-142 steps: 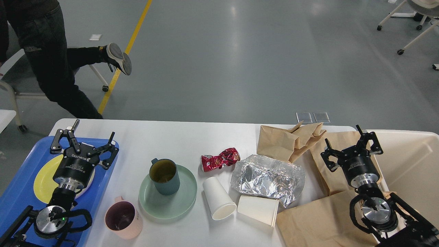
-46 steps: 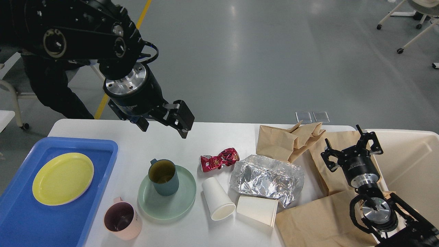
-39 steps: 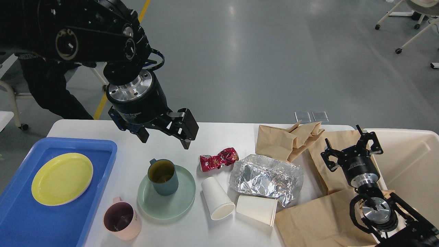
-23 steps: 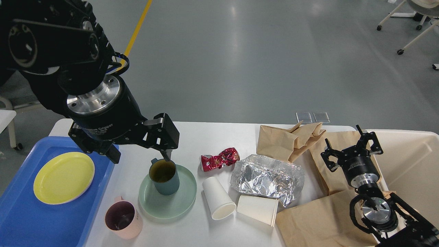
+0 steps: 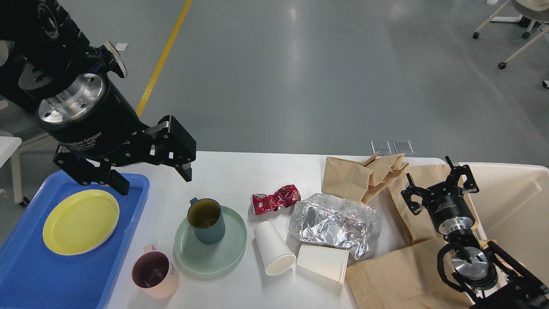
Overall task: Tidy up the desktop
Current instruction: 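Swing the left gripper over the pink cup near the tray, then lower the left gripper and grasp the pink cup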
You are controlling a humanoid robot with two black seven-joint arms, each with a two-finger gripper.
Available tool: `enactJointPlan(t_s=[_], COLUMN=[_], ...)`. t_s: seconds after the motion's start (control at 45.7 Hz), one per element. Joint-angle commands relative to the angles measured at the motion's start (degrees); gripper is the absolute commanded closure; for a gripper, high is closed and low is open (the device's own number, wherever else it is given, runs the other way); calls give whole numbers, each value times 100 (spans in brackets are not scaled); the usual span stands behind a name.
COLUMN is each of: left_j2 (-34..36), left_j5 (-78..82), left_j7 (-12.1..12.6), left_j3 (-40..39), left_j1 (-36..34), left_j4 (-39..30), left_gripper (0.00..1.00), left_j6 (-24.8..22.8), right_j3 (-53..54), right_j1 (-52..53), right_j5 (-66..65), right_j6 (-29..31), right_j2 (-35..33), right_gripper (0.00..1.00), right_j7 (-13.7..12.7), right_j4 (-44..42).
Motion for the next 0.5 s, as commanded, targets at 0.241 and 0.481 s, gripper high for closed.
enactJointPlan(t_s=[0.241, 0.481], left_j2=[576, 1605], left_j5=[118, 847], left_j7=[910, 1421], left_j3=[-393, -911], left_j1=[1832, 3458], left_j4=[16, 42], left_gripper=[1, 2], left_j6=[1353, 3093], right_j3=[0, 0], right_j1=[0, 0], right_j5=[0, 0], right_j6=[0, 0], right_j2=[0, 0], right_gripper=[0, 0], right_j7=[0, 0], right_j4=[-1, -1])
